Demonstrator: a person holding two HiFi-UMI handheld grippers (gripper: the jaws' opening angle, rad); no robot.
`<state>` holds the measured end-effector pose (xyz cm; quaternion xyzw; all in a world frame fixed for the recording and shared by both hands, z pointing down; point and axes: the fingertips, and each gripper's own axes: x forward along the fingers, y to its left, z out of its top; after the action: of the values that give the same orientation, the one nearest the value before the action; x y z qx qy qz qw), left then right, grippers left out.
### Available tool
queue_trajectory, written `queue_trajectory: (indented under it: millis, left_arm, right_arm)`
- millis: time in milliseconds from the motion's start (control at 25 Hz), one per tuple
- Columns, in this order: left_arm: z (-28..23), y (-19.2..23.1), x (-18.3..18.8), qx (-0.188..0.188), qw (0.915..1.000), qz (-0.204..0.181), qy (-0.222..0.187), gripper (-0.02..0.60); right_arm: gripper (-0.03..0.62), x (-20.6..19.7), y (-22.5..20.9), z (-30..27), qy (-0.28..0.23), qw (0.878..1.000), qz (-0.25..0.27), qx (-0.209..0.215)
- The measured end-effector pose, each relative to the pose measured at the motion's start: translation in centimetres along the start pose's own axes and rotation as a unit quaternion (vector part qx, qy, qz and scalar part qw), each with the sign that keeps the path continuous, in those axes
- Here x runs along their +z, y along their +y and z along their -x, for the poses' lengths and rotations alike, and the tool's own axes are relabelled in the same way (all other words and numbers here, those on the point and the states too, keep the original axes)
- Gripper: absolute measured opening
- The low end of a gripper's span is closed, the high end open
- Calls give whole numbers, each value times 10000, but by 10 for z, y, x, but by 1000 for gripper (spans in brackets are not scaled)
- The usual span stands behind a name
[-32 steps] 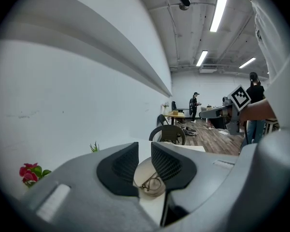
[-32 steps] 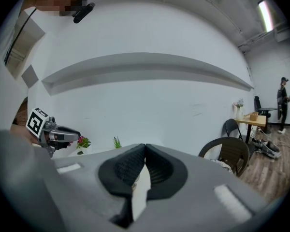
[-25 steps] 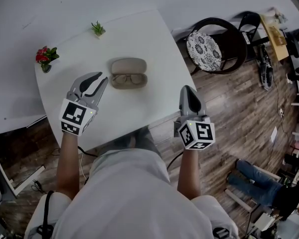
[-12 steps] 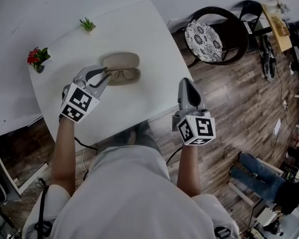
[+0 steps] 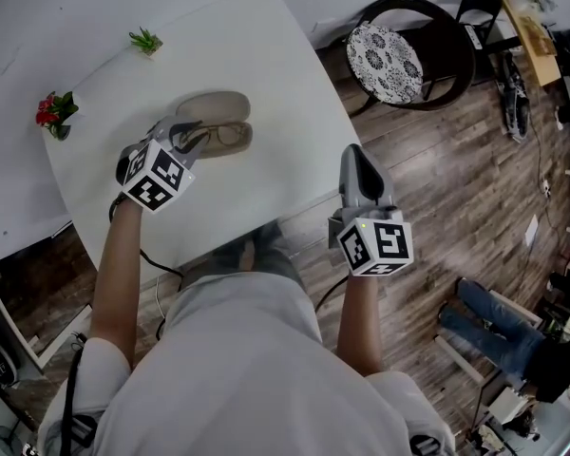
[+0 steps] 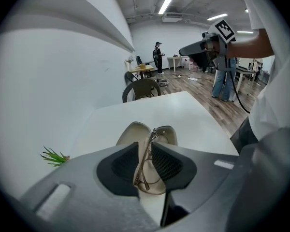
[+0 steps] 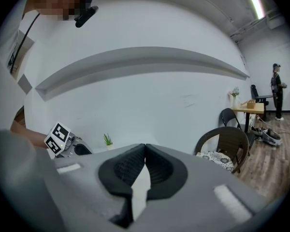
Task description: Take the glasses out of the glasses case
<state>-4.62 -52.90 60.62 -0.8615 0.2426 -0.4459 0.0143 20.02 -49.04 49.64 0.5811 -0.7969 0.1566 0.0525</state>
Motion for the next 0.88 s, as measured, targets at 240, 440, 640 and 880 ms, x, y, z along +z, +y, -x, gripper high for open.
queue_trajectory:
  millis: [240,440,640,880]
  left_arm:
    - [-29,-6,-13,-225,9989,-139,379,94]
    - [-41,-6,-22,-279,9980,-151,552,92]
    - [-51,-8,-24,-381,9968,-236,669,92]
    - [-60,-11,-28,-444,9955,-324,777,89]
  right_arm:
    - [3,-10,-19,4,123,9999,-72,-57]
    - [3,-16,-28,6,212,9997,-109,-91]
    - [3,-16,-33,4,256,9996,-88,-70]
    - [3,-19,-42,6,320,9994,-114,-107]
